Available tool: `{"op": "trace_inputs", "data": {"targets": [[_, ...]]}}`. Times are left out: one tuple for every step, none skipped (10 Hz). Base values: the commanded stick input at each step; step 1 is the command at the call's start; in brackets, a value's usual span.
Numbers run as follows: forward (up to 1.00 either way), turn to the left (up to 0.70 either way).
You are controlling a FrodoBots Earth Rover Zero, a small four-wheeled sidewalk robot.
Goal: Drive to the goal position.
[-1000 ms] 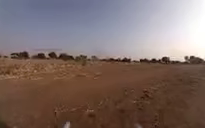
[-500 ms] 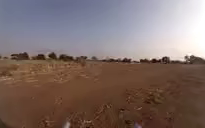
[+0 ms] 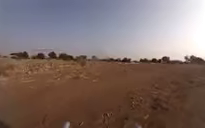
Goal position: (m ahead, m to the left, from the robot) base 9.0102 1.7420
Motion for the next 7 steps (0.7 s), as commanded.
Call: {"op": "trace_inputs", "data": {"targets": [[0.5, 0.0], [0.5, 0.0], [0.5, 0.0], [0.5, 0.0], [0.5, 0.0], [0.5, 0.0], [0.5, 0.0]]}}
